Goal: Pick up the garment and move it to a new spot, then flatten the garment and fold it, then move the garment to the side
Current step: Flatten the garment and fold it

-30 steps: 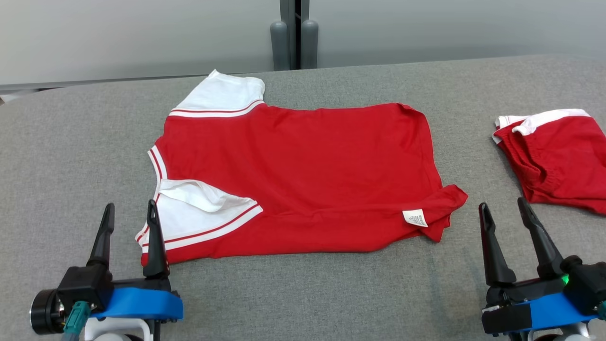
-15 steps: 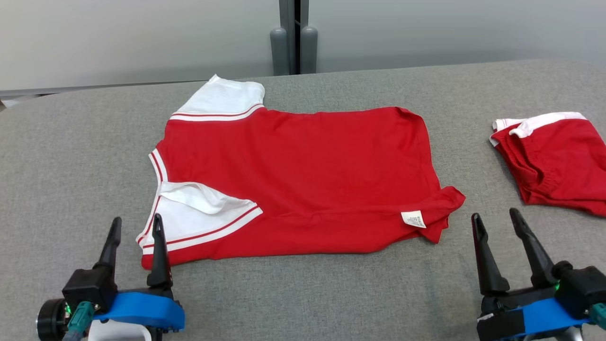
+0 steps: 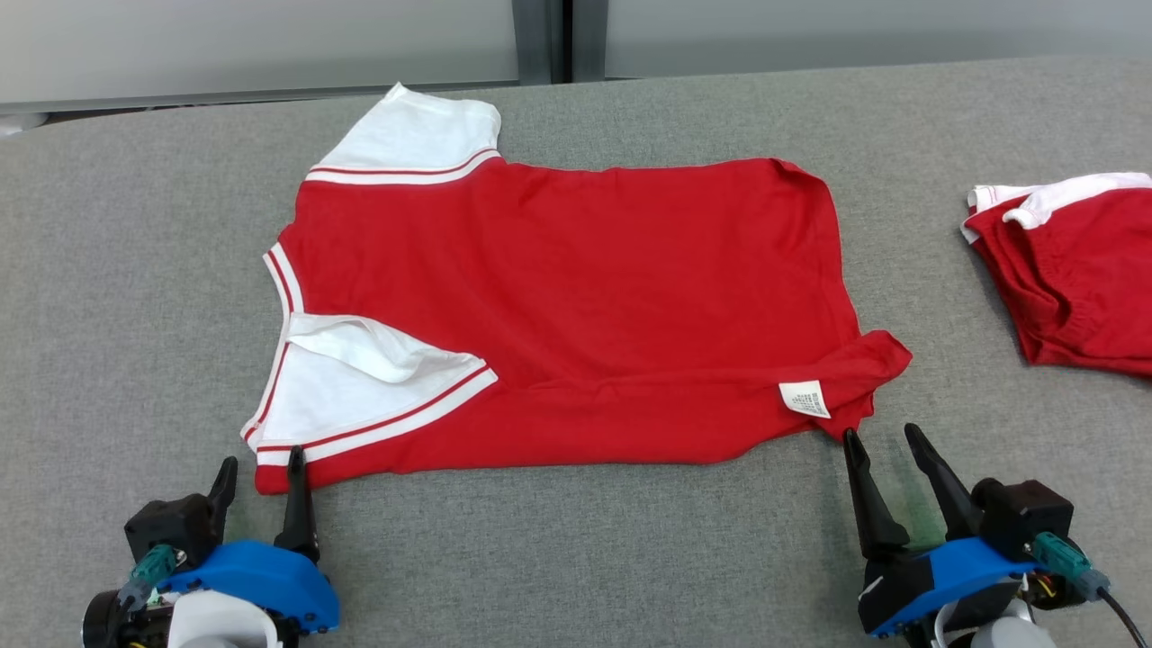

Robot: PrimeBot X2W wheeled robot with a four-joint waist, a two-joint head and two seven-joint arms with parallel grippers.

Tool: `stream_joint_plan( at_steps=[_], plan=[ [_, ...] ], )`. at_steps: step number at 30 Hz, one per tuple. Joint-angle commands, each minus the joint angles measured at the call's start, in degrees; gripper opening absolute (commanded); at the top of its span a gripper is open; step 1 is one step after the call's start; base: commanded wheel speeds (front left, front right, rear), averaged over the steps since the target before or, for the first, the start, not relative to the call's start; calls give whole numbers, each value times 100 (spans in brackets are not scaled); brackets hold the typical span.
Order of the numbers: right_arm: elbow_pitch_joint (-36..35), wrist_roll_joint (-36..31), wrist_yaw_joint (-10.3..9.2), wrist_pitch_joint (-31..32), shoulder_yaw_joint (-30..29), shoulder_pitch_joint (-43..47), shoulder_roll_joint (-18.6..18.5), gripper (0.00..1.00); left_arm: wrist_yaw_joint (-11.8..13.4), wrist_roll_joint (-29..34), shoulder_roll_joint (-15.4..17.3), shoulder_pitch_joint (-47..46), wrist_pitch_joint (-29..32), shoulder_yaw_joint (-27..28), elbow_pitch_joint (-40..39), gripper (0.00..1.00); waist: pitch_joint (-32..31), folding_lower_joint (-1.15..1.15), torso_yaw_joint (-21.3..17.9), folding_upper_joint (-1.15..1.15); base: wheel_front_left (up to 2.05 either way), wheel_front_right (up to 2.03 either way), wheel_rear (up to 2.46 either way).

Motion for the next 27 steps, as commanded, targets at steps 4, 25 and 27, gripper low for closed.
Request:
stream_joint_plan(
  at_steps=[4, 25, 27],
  plan=[
    [439, 125, 0, -73, 71, -454, -53, 100, -124, -125, 14, -361, 202, -32, 260, 100, 195, -1, 75, 0, 0, 0, 0],
    [242, 1172, 0, 228, 773, -339, -688, 0, -218, -515, -52, -370, -493, 197, 143, 0, 230, -1, 95, 0, 0, 0, 0],
    [-10, 1279, 0, 299, 813, -125, -804, 0, -155, -526, -40, -211, -483, 224, -3, 0, 172, -1, 116, 0, 0, 0, 0]
  ],
)
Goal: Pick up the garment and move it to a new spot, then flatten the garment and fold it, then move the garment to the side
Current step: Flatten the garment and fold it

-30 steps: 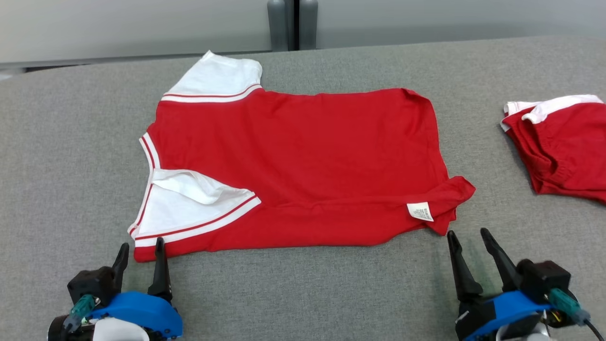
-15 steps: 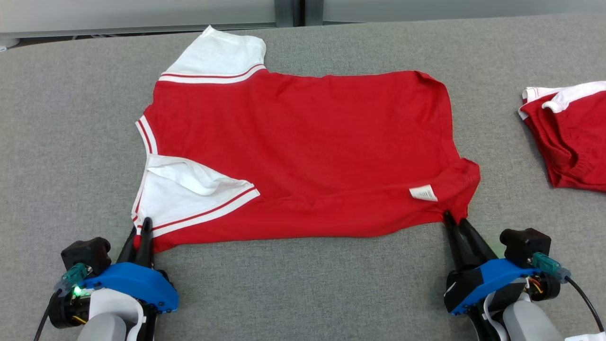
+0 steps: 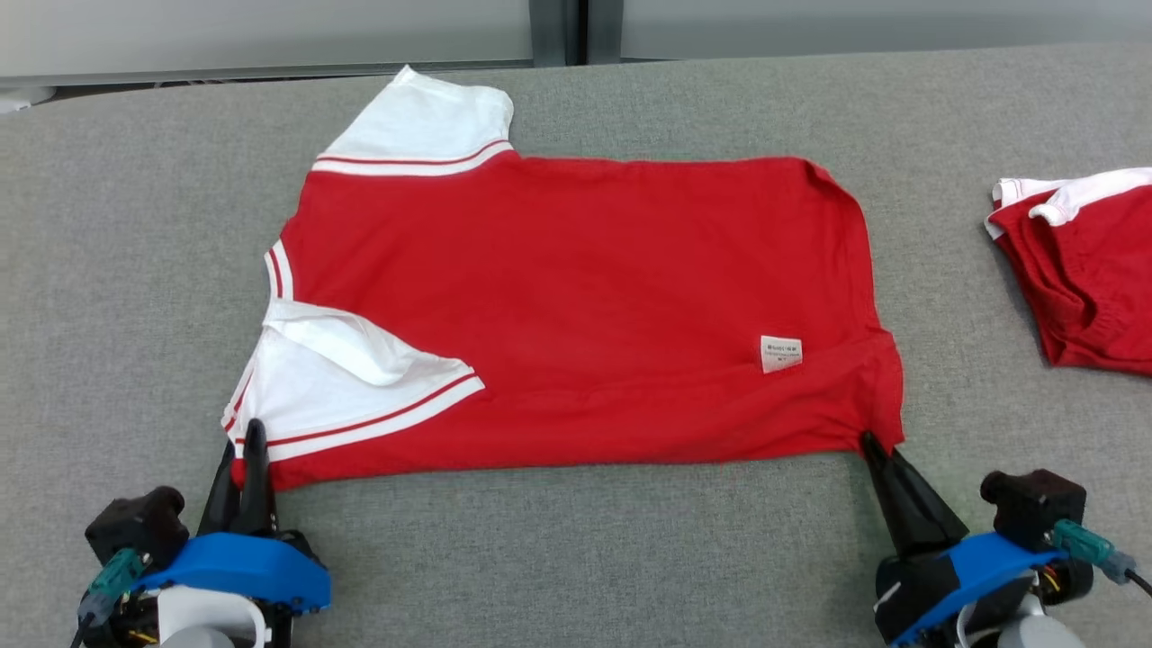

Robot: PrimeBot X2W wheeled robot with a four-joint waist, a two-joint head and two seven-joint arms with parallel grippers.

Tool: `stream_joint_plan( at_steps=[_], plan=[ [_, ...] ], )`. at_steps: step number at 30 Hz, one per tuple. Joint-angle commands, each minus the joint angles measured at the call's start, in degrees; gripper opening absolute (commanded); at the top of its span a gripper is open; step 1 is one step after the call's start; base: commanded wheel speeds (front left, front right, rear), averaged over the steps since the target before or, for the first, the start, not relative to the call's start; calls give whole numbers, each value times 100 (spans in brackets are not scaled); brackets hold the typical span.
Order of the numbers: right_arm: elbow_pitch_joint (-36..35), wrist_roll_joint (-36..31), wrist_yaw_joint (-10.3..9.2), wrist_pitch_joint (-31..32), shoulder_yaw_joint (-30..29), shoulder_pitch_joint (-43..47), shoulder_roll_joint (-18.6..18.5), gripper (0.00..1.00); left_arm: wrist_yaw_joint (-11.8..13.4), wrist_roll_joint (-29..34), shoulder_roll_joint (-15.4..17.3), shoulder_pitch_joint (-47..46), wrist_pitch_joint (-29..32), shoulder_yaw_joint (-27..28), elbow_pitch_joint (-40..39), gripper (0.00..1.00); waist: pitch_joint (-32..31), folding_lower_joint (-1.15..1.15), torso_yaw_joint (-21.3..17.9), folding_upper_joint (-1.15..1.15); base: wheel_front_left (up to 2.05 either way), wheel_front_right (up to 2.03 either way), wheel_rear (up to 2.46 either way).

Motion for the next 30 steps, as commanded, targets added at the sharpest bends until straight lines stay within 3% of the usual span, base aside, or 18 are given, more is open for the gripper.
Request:
stream_joint_plan(
  at_steps=[1, 9, 15, 16, 17, 18, 19, 24, 30],
  plan=[
    [-199, 86, -2, 86, 40, 249, -150, 0, 84, -35, 27, 178, 8, 53, -130, 0, -75, 0, 22, 0, 0, 0, 0],
    [-732, 346, -3, 443, -181, 1248, -421, 0, 408, -149, 6, 1111, 363, 147, -732, 0, -472, 0, 206, 0, 0, 0, 0],
    [-573, 524, -5, 574, -259, 1639, -458, 0, 382, -233, -84, 1521, 722, -46, -842, 0, -678, 0, 262, 0, 0, 0, 0],
    [-521, 560, -5, 591, -276, 1681, -441, 8, 350, -250, -116, 1544, 766, -100, -848, 0, -710, 0, 257, 0, 0, 0, 0],
    [-494, 560, -5, 581, -290, 1702, -431, 82, 318, -247, -131, 1568, 808, -149, -842, 22, -737, 0, 251, 0, 0, 0, 0],
    [-492, 543, -5, 523, -284, 1702, -419, 100, 310, -213, -134, 1589, 803, -199, -831, 68, -767, 0, 235, 0, 0, 0, 0],
    [-505, 524, -5, 467, -282, 1691, -393, 100, 313, -158, -137, 1586, 737, -237, -853, 100, -794, 0, 217, 0, 0, 0, 0],
    [-817, 290, -1, 125, -349, 1490, -276, 100, 508, 136, -96, 1488, 279, -262, -963, 100, -903, 0, 91, 0, 0, 0, 0],
    [-1664, -537, -1, -10, -869, 1260, 5, 100, 686, 521, 70, 1258, -115, -270, -1389, 100, -998, 0, -36, 0, 0, 0, 0]
  ],
)
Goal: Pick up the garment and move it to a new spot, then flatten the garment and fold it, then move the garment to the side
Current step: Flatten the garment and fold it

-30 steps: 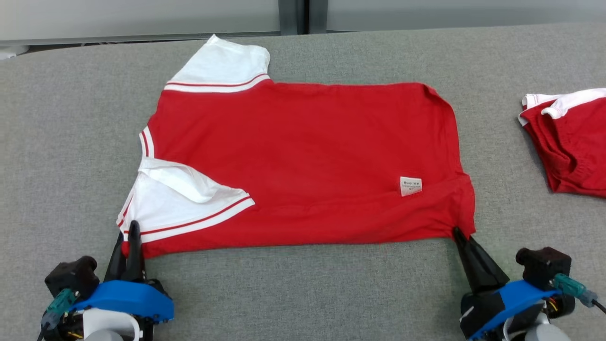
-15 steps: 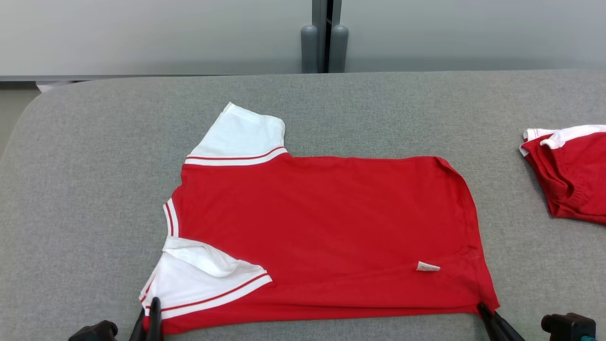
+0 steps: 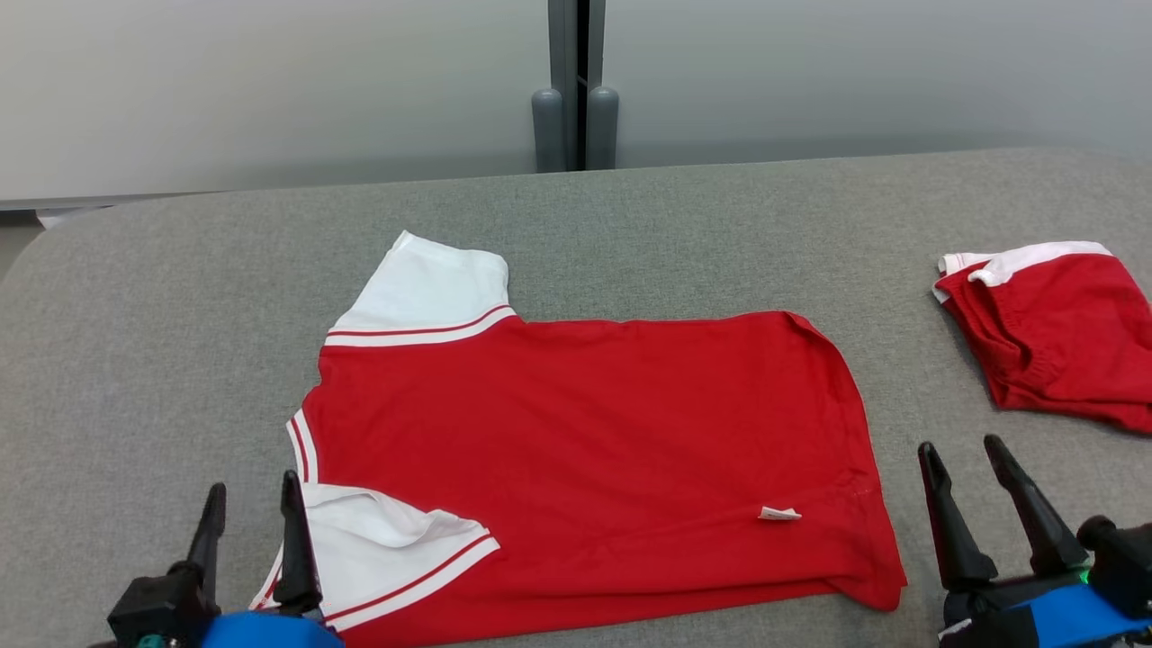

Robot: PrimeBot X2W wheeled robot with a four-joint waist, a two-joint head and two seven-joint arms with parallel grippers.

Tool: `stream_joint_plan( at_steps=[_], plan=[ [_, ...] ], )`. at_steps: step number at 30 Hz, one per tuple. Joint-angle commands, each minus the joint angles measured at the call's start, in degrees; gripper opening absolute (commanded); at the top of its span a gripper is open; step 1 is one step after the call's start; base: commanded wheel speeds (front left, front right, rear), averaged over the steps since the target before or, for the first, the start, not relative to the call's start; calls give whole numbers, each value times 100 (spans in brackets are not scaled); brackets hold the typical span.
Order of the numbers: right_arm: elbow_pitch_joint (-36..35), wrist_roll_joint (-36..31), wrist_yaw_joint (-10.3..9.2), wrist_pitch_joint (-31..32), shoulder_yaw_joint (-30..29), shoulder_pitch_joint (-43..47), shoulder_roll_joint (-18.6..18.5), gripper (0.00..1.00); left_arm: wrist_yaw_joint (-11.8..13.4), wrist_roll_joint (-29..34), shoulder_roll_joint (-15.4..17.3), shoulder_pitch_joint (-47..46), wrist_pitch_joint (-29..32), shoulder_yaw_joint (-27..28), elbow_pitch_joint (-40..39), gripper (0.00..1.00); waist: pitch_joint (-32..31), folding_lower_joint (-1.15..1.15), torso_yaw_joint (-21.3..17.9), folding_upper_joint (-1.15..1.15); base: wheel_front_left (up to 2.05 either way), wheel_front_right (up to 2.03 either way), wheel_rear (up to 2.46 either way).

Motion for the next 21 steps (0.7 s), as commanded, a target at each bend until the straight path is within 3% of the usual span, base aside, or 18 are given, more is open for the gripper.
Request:
stream_joint_plan(
  at_steps=[1, 8, 16, 21],
  plan=[
    [-181, -120, 0, 69, -65, -80, 123, 100, 50, 70, 66, -125, -40, 16, -103, 100, -30, 0, -35, 0, 0, 0, 0],
    [-945, -626, 0, 458, -299, -174, 374, 100, 181, 364, 233, -277, 215, -137, -679, 100, -74, 0, -88, 0, 0, 0, 0],
    [-1145, -643, 0, 576, -391, -37, 498, 100, 267, 359, 296, -228, 427, -143, -848, 100, 14, 0, -100, 0, 0, 0, 0],
    [-1219, -643, 0, 583, -468, -133, 556, 100, 159, 339, 381, -689, 559, -182, -788, 100, 257, 0, -65, 0, 0, 0, 0]
  ],
)
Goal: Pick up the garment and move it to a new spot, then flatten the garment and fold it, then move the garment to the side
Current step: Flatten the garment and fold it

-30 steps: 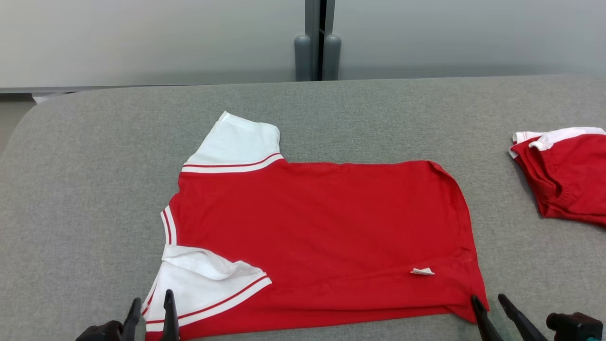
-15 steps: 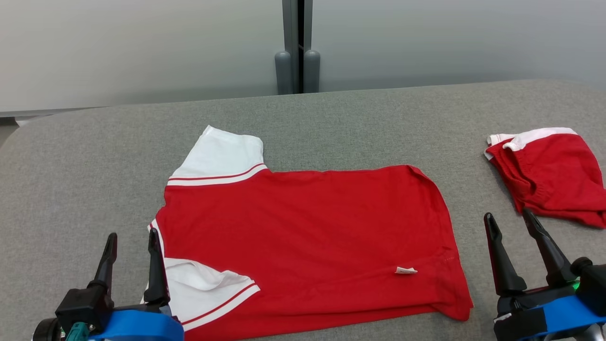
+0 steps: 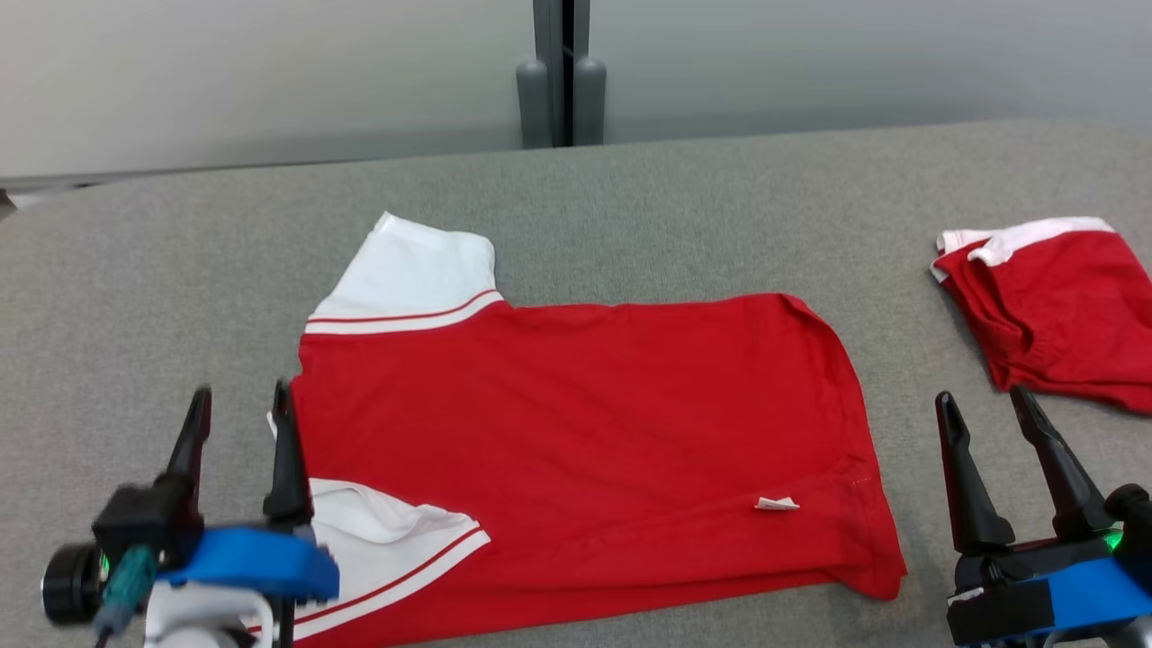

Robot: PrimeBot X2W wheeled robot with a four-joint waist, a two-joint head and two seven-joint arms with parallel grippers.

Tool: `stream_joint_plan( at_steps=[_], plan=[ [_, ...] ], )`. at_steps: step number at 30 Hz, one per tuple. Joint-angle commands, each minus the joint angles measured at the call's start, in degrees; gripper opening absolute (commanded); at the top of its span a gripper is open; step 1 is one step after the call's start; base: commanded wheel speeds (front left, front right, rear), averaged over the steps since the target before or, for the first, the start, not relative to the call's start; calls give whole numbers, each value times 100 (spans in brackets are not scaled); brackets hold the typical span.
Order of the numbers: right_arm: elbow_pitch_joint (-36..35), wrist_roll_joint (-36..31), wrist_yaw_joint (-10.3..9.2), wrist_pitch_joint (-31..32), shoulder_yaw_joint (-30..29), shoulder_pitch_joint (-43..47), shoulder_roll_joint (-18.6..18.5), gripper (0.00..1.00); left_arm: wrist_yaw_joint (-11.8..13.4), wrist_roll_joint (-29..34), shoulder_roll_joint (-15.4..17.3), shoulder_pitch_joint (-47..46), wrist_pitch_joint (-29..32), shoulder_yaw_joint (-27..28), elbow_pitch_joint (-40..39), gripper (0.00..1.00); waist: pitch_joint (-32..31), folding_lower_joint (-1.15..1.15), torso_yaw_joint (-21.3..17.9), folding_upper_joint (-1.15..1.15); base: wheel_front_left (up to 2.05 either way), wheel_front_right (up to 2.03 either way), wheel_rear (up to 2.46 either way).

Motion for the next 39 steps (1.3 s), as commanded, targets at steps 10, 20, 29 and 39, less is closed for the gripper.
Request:
stream_joint_plan(
  at_steps=[10, 20, 29, 39],
  plan=[
    [-148, 18, 0, -35, 69, -551, 87, 100, -739, -262, 109, -2651, 945, -328, 1075, 100, 1084, 0, -141, 0, 0, 0, 0],
    [114, 167, 0, -216, 317, -1026, 103, 100, -1251, -619, 225, -4665, 1237, -323, 3828, 100, 1835, 0, -599, 0, 0, 0, 0],
    [419, 298, 0, -341, 434, -1238, 36, 100, -1352, -576, 402, -5508, 813, -395, 5469, 100, 2060, 0, -794, 0, 0, 0, 0],
    [837, 503, 0, -310, 567, -1669, -194, 100, -1458, -634, 399, -5912, 303, -719, 6140, 0, 2027, 0, -790, 0, 0, 0, 0]
  ],
)
